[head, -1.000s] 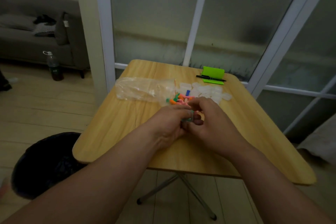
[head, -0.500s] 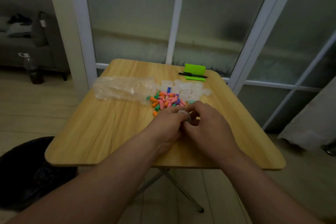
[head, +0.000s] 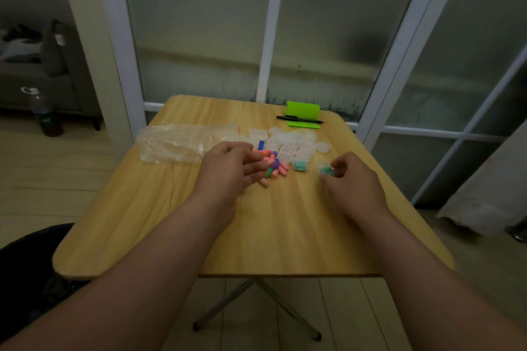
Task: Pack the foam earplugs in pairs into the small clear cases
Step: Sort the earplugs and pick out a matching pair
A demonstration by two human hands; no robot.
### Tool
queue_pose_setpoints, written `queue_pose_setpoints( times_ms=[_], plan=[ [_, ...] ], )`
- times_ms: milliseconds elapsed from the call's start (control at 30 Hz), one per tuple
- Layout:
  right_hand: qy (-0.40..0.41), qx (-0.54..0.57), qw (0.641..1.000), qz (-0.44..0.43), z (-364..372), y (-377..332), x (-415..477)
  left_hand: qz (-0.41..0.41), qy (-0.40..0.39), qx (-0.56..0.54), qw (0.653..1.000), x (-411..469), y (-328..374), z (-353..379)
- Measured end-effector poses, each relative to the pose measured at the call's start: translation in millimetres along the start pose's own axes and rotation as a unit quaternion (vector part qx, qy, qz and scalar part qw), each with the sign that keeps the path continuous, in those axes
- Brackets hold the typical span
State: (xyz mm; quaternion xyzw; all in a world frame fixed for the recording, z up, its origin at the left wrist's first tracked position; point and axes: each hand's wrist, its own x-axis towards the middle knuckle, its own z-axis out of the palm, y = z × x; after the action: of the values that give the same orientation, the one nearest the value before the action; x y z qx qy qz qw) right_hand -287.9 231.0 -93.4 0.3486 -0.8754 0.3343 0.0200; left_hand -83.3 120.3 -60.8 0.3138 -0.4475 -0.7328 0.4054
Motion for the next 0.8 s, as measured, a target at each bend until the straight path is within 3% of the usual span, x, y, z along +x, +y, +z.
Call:
queue_pose_setpoints(
  times_ms=[367, 700, 800],
  plan=[
    [0.024, -0.041, 0.999, -0.003, 30, -6, 22, 0.041, 0.021, 0.003, 0.999, 15, 7, -8],
    [0.016, 0.003, 1.0, 0.002, 28, -9, 23, 0.049, 0.015, -0.014, 0.999, 18, 9, -10],
    [0.041, -0.022, 0.998, -0.044, 26, -15, 33, 0.043, 0.011, -0.033, 0.998, 20, 11, -8]
  ],
)
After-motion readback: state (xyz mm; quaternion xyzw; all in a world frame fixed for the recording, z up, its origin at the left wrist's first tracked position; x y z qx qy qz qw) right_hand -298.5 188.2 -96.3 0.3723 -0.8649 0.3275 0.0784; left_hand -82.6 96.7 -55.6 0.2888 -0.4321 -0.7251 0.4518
